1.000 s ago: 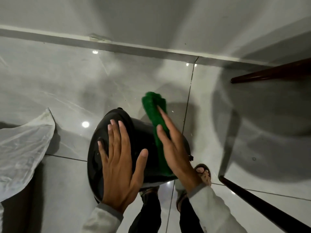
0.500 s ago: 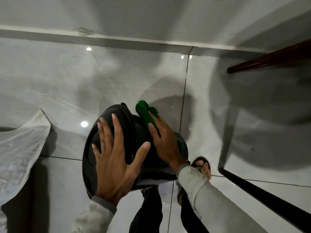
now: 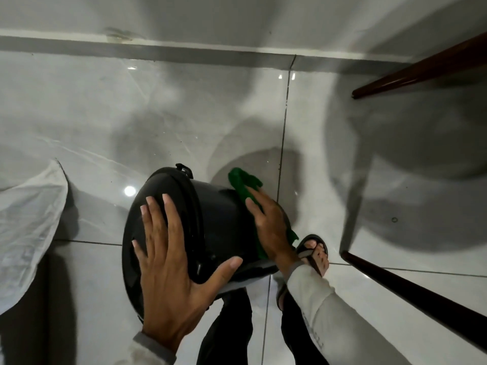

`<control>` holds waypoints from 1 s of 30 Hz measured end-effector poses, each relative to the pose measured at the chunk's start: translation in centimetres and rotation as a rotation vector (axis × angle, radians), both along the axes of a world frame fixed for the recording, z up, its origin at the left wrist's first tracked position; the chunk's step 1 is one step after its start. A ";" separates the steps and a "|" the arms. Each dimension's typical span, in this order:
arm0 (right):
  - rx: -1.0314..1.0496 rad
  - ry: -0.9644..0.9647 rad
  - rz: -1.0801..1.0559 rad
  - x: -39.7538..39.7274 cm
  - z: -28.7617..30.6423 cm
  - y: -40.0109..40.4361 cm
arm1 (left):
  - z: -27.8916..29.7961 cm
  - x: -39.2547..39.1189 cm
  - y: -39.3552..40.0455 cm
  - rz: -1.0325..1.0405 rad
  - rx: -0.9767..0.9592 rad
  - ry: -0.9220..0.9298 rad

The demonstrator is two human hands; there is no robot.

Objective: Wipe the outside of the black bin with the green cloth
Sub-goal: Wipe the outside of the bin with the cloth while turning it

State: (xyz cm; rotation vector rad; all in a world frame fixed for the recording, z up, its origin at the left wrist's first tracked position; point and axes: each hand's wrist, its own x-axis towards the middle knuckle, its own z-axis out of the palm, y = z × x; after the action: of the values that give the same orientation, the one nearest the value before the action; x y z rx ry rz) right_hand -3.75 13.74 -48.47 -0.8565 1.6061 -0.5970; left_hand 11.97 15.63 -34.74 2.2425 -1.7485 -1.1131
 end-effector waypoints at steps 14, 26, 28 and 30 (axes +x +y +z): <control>0.292 0.187 0.088 -2.1 -4.5 -0.6 | 0.0 0.0 3.0 0.049 -0.018 -0.026; -0.171 -0.142 0.308 3.8 3.7 -0.9 | 0.0 0.3 2.8 -0.023 0.012 -0.063; -0.192 -0.087 0.329 4.0 3.8 -1.5 | 0.0 0.2 2.9 -0.018 0.000 -0.052; -0.124 -0.001 0.362 3.7 2.3 -2.3 | -0.2 0.2 2.9 -0.011 -0.016 -0.053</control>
State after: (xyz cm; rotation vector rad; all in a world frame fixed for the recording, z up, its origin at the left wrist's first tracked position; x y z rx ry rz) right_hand -0.05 11.48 -46.19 -1.2060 1.3777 -0.4405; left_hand 12.13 18.52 -34.90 2.2758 -1.7849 -1.0473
